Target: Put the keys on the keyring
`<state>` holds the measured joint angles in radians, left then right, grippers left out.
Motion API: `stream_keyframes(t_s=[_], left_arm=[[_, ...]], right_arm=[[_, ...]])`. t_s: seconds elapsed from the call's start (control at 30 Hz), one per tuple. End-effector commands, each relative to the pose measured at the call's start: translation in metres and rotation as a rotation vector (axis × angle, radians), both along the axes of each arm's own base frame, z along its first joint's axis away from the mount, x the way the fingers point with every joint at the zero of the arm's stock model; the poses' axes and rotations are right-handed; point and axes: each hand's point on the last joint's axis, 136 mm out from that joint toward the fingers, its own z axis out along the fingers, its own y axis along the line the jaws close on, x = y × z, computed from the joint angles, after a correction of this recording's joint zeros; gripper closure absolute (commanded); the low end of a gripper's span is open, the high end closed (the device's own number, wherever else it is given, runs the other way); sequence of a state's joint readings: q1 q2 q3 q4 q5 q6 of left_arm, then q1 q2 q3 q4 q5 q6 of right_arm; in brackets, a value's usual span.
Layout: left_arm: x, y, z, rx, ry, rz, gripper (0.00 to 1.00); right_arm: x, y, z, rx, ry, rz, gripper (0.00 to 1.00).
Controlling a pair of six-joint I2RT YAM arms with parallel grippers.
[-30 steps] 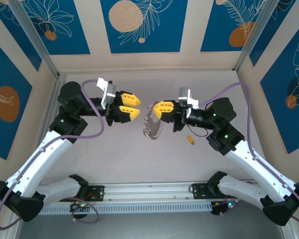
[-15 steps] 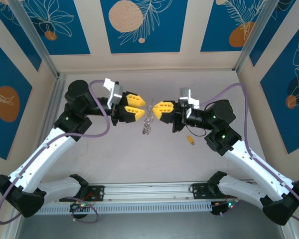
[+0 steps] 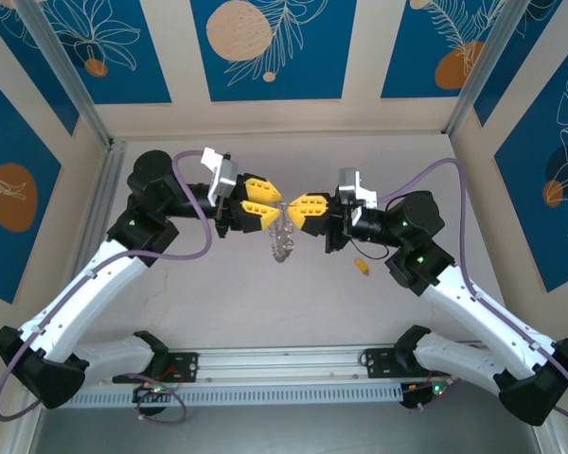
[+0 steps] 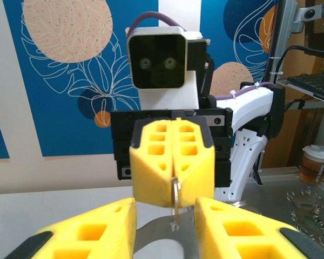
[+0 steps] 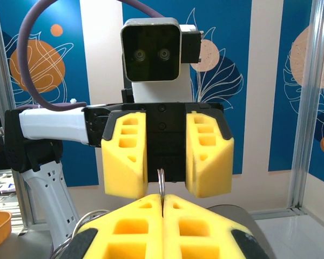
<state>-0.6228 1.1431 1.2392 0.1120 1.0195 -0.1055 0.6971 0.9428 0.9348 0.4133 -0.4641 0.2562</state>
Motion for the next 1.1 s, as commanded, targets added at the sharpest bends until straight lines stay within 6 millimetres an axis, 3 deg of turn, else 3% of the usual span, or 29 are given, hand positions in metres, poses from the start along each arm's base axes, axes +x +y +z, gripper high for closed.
stream_keyframes(t_s=[0.0, 0.3, 0.63, 0.83, 0.87, 0.97, 1.07], left_arm=[[-0.005, -0.001, 0.010, -0.018, -0.036, -0.004, 0.70], [-0.001, -0.003, 0.003, -0.002, -0.035, 0.010, 0.76], [-0.002, -0.003, 0.007, -0.023, -0.049, 0.010, 1.00], [-0.003, -0.001, 0.008, -0.027, -0.061, 0.012, 1.00], [-0.002, -0.002, 0.006, -0.018, -0.060, 0.024, 1.00], [0.005, 0.000, -0.005, 0.038, -0.054, 0.079, 1.00], [0.012, 0.004, -0.018, 0.103, -0.044, 0.131, 1.00]], right_arm=[[-0.004, -0.003, 0.015, 0.052, -0.036, 0.000, 1.00], [-0.007, -0.006, 0.018, 0.081, -0.033, 0.008, 1.00], [-0.005, -0.003, 0.017, 0.091, -0.020, 0.017, 1.00], [0.004, -0.003, 0.008, 0.064, 0.022, -0.027, 1.00], [0.008, -0.003, 0.006, 0.048, 0.037, -0.045, 0.96], [0.016, -0.008, -0.005, 0.009, 0.083, -0.116, 0.65], [0.020, -0.020, -0.020, -0.057, 0.119, -0.207, 0.48]])
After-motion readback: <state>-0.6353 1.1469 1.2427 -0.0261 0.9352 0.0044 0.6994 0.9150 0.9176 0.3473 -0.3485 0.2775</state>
